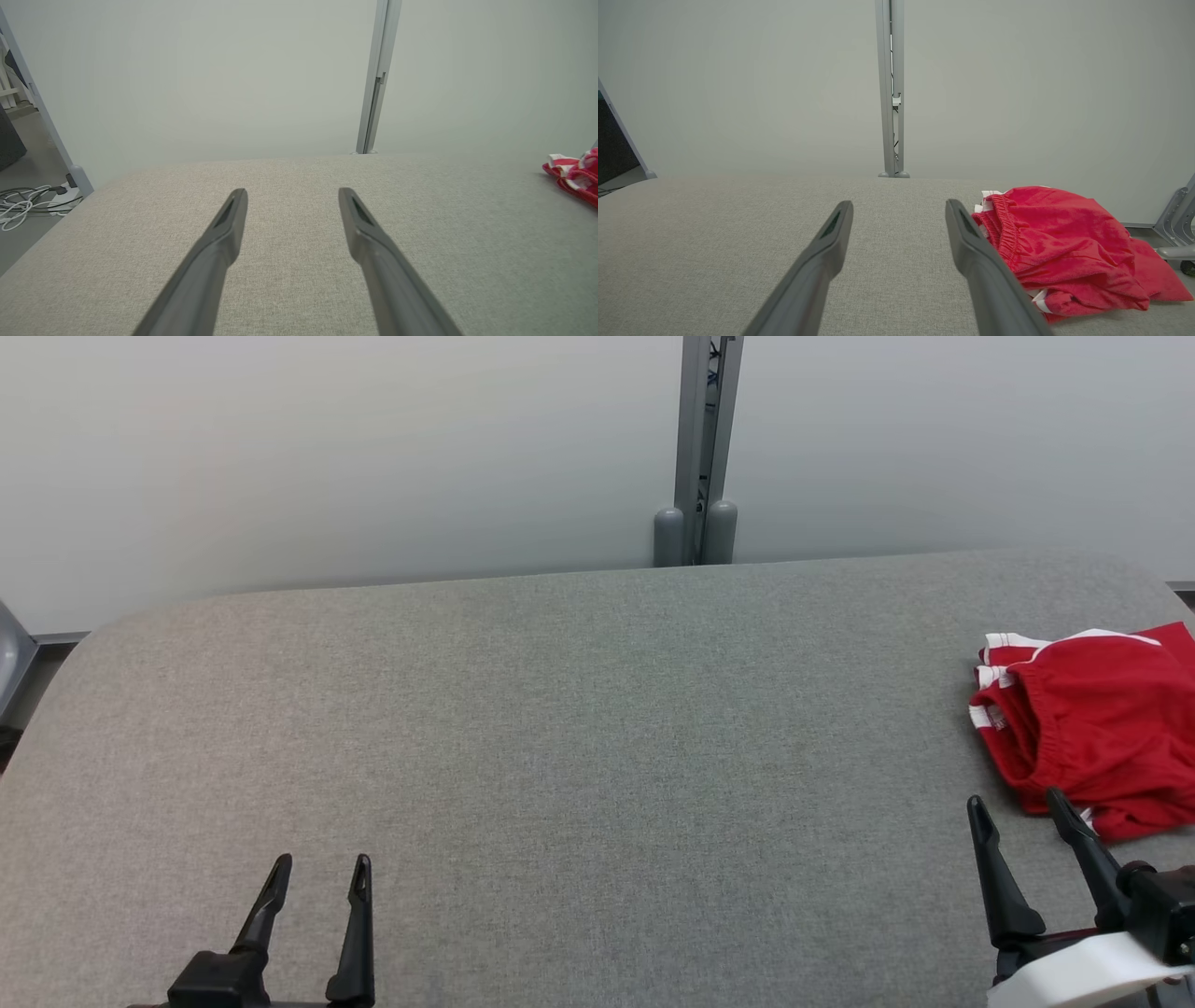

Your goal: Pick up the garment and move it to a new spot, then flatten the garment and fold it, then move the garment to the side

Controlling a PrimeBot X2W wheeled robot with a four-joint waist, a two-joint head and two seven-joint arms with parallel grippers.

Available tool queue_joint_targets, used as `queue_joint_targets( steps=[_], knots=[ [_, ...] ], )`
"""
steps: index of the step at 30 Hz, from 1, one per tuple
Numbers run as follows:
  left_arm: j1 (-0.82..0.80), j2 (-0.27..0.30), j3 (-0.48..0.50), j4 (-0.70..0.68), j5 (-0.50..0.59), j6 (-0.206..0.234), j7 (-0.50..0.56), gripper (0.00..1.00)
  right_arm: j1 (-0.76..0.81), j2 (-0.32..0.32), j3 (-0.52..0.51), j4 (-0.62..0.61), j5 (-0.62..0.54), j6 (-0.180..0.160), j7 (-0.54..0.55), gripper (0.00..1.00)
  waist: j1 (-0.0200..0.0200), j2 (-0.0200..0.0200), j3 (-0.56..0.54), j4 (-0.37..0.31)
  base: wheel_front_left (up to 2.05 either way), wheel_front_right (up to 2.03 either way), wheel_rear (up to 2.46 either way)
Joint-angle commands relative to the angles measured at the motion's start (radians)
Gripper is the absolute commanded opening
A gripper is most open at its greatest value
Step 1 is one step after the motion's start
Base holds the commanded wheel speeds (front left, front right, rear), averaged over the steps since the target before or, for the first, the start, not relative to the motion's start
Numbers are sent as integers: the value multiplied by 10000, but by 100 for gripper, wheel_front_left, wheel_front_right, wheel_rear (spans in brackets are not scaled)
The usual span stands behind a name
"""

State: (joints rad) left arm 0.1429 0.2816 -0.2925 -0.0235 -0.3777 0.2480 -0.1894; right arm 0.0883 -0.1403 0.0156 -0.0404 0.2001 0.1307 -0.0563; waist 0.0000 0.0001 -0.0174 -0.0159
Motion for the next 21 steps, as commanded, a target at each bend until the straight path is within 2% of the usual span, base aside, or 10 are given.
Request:
queue_joint_targets(
  steps=[1, 18, 19, 21],
  knots=[
    [59, 71, 12, -34, 14, 78, -4, 100, 35, -58, -19, -33, 27, 1, -29, 100, 0, -1, 1, 1, 0, 0, 0],
    [83, 161, -42, -74, -114, 94, 40, 100, 69, 2, -25, -153, 71, 1, -81, 100, 0, -1, 14, 16, 0, 0, 0],
    [5, 106, -56, -22, -49, 78, 43, 0, 19, 43, 1, -69, 68, 0, -57, 0, 0, -1, 15, 14, 0, 0, 0],
    [34, 14, -100, 105, -114, 64, 47, 0, 71, 110, 31, 68, 135, 0, -60, 0, 0, -1, 16, 14, 0, 0, 0]
  ],
)
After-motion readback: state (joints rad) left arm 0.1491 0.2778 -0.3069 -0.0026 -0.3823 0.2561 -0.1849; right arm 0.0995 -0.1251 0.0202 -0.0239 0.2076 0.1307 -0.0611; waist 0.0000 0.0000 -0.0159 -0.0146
